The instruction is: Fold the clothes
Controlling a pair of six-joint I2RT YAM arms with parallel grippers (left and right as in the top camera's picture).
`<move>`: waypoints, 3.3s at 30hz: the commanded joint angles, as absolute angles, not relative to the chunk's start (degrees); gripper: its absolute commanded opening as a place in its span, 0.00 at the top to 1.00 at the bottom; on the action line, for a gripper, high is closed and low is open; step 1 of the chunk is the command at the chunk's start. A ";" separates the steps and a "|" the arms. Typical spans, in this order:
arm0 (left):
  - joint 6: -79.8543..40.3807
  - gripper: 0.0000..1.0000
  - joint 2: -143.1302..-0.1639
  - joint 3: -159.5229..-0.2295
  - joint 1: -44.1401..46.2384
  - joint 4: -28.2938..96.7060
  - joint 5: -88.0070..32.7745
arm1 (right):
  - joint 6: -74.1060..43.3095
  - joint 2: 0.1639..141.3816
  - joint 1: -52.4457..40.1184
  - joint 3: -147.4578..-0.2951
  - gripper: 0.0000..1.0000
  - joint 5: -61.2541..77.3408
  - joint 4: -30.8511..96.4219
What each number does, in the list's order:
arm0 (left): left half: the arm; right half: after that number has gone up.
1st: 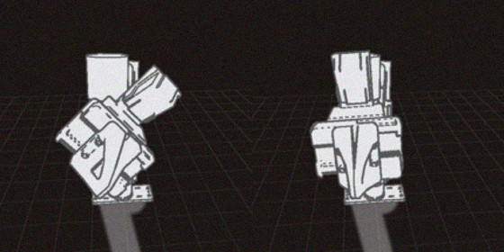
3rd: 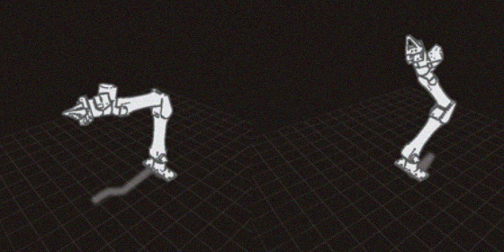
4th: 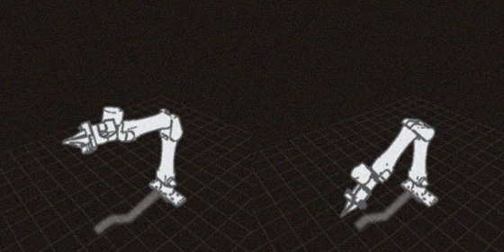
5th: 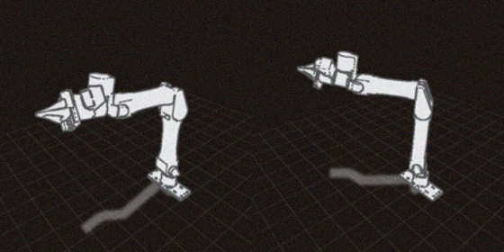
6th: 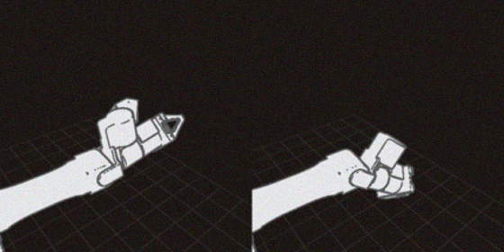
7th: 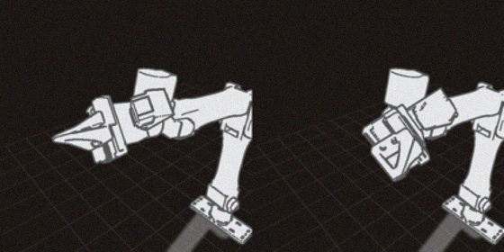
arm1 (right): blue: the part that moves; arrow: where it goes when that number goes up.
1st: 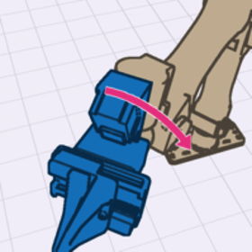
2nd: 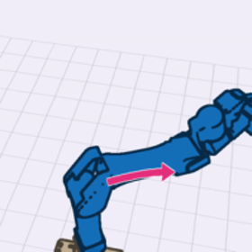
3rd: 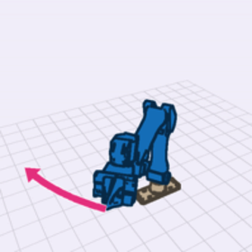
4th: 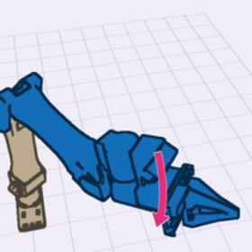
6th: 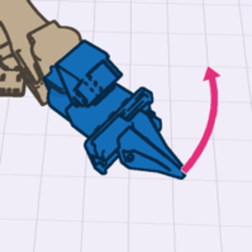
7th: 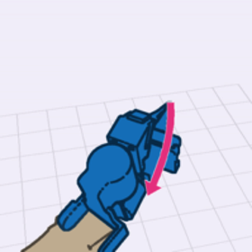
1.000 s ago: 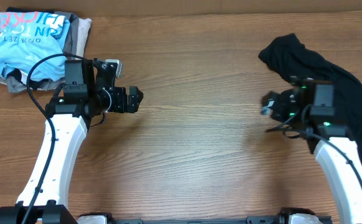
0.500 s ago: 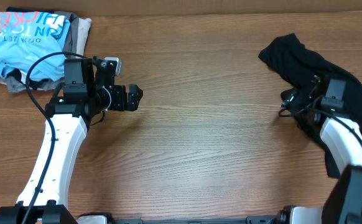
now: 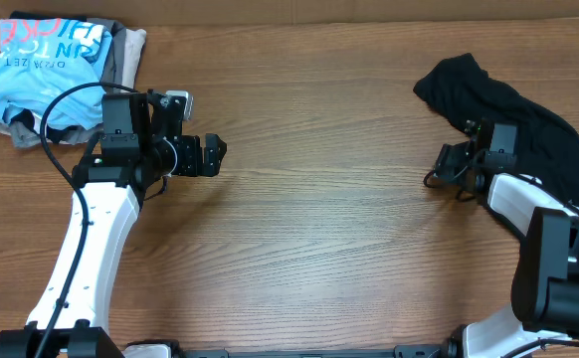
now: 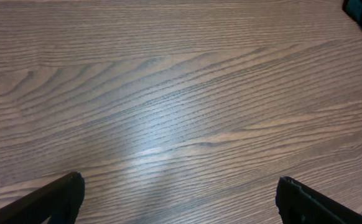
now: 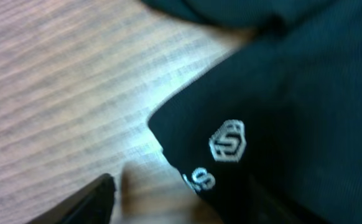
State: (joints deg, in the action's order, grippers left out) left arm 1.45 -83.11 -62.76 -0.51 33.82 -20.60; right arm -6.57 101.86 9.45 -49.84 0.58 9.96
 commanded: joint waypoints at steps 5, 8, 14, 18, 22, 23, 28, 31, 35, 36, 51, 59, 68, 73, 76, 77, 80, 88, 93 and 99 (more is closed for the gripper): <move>1.32 0.00 -83.15 -63.94 -0.71 33.58 -18.87 | -5.96 104.22 9.50 -51.09 0.42 -5.74 8.84; 1.30 0.00 -83.15 -63.94 -0.71 33.56 -18.87 | -5.98 104.22 9.50 -51.09 0.45 -7.53 7.70; 1.32 0.00 -83.15 -63.94 -0.71 33.58 -18.85 | -6.00 104.25 9.47 -51.09 0.96 -7.77 5.69; 1.26 0.00 -83.15 -63.96 -0.71 33.58 -18.92 | -10.41 104.18 9.10 -51.11 0.96 -6.17 7.03; -1.78 0.04 -83.13 -65.63 -0.84 32.82 -19.09 | -10.70 102.15 4.84 -53.04 0.96 1.32 12.36; -1.76 0.04 -83.13 -66.41 -0.84 32.77 -19.03 | -10.70 101.14 3.03 -54.24 0.96 2.02 14.74; -1.74 0.03 -83.13 -69.63 -0.84 32.69 -18.24 | -10.44 95.66 -7.57 -63.31 0.96 4.58 29.56; -1.74 0.02 -83.13 -70.41 -0.84 32.71 -16.88 | -10.46 93.10 -15.27 -69.89 0.96 6.02 39.27; -1.76 0.02 -83.13 -70.41 -0.84 32.97 -15.31 | -10.46 92.25 -25.10 -74.94 0.96 8.73 47.81; -1.76 0.02 -83.13 -70.41 -0.84 33.06 -14.72 | -10.50 92.25 -28.12 -75.48 0.96 9.61 49.47; -1.74 0.00 -83.13 -70.41 -0.84 32.64 -12.91 | -15.25 92.12 -58.00 -75.48 0.96 18.50 61.32; -1.74 0.01 -83.15 -70.41 -0.30 30.68 -14.96 | -26.76 78.52 -55.00 -75.50 0.96 9.30 67.66; -2.74 0.02 -83.15 -70.39 6.57 22.92 -16.56 | -32.58 47.31 -33.39 -78.11 0.96 -10.28 67.42; -2.98 0.02 -83.15 -70.39 12.10 19.14 -16.53 | -31.05 40.47 -27.00 -79.77 0.96 -17.06 66.81; -2.76 0.02 -83.53 -70.39 15.66 16.95 -16.08 | -31.18 39.42 -25.08 -80.73 0.96 -21.32 68.69; -2.79 0.01 -83.92 -70.39 16.99 15.97 -16.10 | -31.64 39.31 -24.64 -81.67 0.96 -23.18 69.65; -2.85 0.00 -86.72 -70.41 20.40 12.91 -16.14 | -31.46 39.31 -24.40 -87.39 0.96 -26.09 71.33; -4.29 0.00 -94.67 -74.11 24.25 10.52 -19.29 | -29.15 39.33 -24.40 -95.77 0.96 -25.23 73.06; -3.11 0.00 -101.69 -82.46 26.59 13.41 -20.03 | -30.04 39.40 -24.40 -95.61 0.96 -24.58 76.44; 0.56 0.00 -112.38 -96.44 29.52 19.22 -19.99 | -30.24 39.53 -24.40 -95.59 0.96 -23.92 78.81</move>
State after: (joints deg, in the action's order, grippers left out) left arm -2.37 -107.15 -89.34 27.88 17.32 -18.90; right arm -30.02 39.38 -24.73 -95.13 -23.90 78.72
